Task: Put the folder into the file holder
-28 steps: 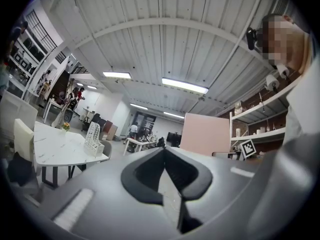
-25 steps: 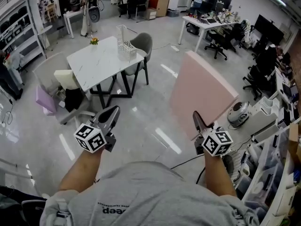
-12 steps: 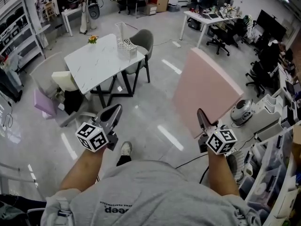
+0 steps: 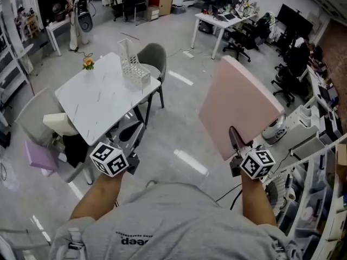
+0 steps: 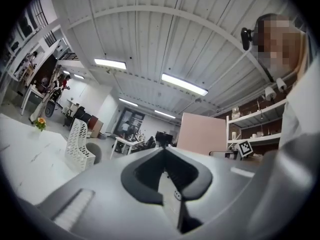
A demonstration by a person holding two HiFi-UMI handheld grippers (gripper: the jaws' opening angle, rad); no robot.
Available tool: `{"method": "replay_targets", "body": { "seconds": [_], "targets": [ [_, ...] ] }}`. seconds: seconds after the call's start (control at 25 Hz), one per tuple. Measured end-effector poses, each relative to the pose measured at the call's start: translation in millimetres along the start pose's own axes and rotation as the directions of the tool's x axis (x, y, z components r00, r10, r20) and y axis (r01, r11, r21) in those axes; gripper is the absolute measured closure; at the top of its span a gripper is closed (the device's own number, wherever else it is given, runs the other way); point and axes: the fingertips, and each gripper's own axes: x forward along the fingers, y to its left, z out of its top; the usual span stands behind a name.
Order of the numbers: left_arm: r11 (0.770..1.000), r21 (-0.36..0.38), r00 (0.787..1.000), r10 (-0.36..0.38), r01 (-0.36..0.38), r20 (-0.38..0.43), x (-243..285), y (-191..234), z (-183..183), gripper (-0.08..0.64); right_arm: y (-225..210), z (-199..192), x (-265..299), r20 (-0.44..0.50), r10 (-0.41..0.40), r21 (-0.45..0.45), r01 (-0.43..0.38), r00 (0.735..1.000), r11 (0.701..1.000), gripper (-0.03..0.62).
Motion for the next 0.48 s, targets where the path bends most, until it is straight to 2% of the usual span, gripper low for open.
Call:
{"method": "replay_targets", "body": {
  "seconds": [0.12, 0.24, 0.48],
  "targets": [
    [1.000, 0.021, 1.000, -0.020, 0.021, -0.012, 21, 50, 20, 0.500, 5, 10, 53, 0.025, -0.008, 0.001, 0.008, 1.000, 1.000, 0.474],
    [1.000, 0.011, 0.999, -0.024, 0.025, -0.024, 37, 95, 32, 0.500, 8, 13, 100, 0.021, -0.022, 0.012, 0.021, 1.000, 1.000, 0.474],
    [0.999, -0.001, 0.999, -0.034, 0.034, -0.041, 69, 154, 42, 0.500, 5, 21, 169, 0.014, -0.029, 0.011, 0.029, 0.999, 1.000, 0.474]
  ]
}}
